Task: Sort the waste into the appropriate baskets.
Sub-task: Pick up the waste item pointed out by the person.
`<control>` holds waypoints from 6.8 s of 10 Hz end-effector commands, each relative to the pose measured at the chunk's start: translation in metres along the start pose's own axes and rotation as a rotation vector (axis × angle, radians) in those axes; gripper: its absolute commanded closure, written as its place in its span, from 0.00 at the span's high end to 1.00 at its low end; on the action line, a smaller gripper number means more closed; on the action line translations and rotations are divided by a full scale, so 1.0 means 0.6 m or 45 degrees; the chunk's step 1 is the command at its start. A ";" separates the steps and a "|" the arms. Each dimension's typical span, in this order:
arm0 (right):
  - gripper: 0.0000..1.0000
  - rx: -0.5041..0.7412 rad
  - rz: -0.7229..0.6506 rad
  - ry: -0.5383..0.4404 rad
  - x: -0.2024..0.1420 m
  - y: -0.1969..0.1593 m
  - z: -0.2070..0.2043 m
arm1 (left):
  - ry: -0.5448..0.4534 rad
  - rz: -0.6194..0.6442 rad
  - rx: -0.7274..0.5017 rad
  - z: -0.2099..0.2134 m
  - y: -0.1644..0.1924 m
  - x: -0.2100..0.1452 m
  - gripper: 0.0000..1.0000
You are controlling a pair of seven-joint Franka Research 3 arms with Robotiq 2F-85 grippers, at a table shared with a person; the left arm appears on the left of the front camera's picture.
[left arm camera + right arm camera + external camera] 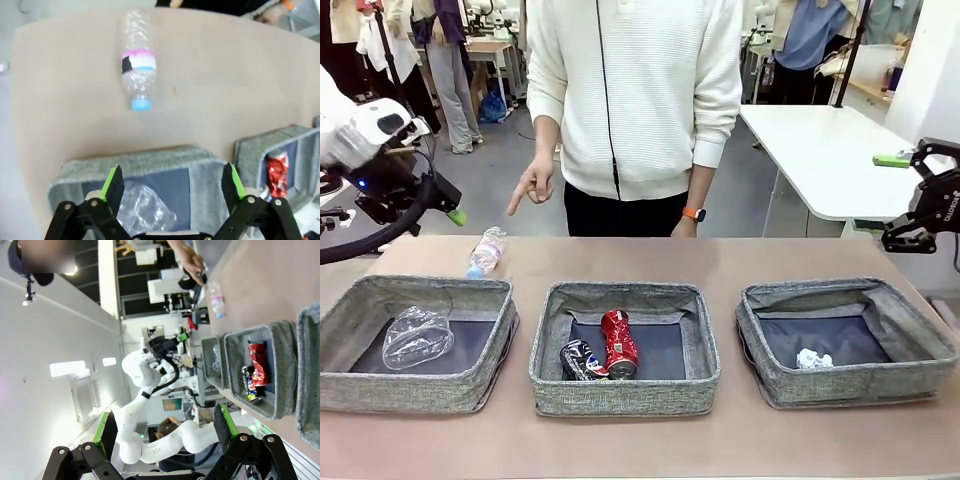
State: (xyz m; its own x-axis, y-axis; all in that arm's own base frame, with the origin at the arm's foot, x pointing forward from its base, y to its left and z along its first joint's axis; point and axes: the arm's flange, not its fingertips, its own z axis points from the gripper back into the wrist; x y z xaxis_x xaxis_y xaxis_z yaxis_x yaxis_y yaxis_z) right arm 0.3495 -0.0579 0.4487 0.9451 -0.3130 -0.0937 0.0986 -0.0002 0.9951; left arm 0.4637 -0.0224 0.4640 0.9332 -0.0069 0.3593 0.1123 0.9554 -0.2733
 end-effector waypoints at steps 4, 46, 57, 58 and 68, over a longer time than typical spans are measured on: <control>1.00 0.022 0.005 0.002 0.000 0.005 0.002 | 0.093 0.014 -0.005 -0.147 0.007 0.076 1.00; 1.00 0.022 0.005 0.002 0.000 0.005 0.002 | 0.069 0.585 0.251 0.157 0.070 0.007 0.00; 1.00 0.022 0.005 0.002 0.000 0.005 0.002 | 0.106 0.288 0.193 0.269 -0.177 -0.175 0.22; 1.00 0.022 0.005 0.002 0.000 0.005 0.002 | 0.256 0.329 0.274 0.292 -0.279 -0.176 0.22; 1.00 0.022 0.005 0.002 0.000 0.005 0.002 | 0.418 0.159 0.309 0.477 -0.727 -0.090 0.22</control>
State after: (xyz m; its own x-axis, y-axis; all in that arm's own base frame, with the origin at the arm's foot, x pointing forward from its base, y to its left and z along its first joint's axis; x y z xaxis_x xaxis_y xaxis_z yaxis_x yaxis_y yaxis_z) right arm 0.3492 -0.0583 0.4489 0.9453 -0.3124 -0.0938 0.0982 -0.0018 0.9952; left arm 0.2580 -0.3354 0.7992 0.9982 0.0324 0.0507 -0.0274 0.9949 -0.0971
